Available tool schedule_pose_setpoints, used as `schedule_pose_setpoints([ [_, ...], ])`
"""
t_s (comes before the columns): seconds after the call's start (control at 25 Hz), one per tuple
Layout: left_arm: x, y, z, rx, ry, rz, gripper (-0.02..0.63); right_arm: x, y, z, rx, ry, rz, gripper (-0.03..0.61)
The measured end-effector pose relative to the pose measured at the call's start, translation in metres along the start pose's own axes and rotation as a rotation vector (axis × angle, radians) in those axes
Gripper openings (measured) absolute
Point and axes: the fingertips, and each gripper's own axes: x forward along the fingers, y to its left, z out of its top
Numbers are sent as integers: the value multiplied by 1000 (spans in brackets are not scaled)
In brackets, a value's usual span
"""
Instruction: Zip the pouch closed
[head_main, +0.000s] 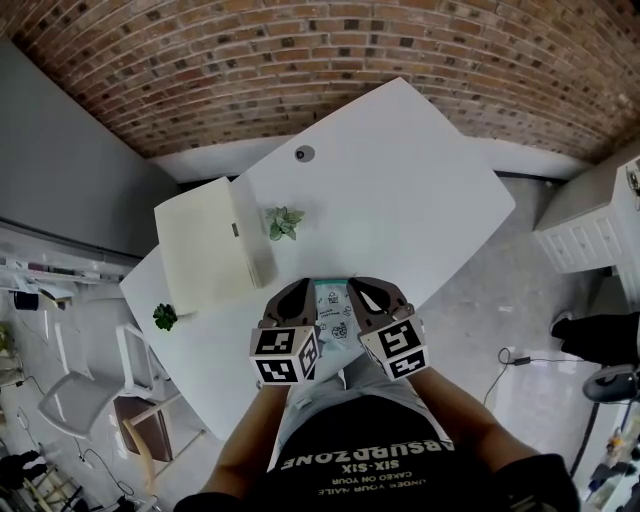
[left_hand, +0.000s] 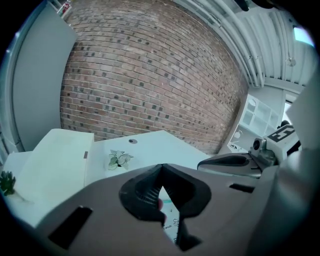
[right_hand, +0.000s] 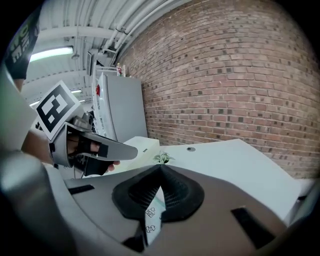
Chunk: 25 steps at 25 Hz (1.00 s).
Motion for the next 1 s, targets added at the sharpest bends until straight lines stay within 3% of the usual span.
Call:
schedule_pose_setpoints([
  [0.24, -1, -7, 4, 51, -3, -8, 6, -1, 5, 3, -12, -4, 8, -3],
  [1.0, -5, -11, 2, 70, 1, -20, 6, -3, 11, 3, -4, 7, 18, -3],
])
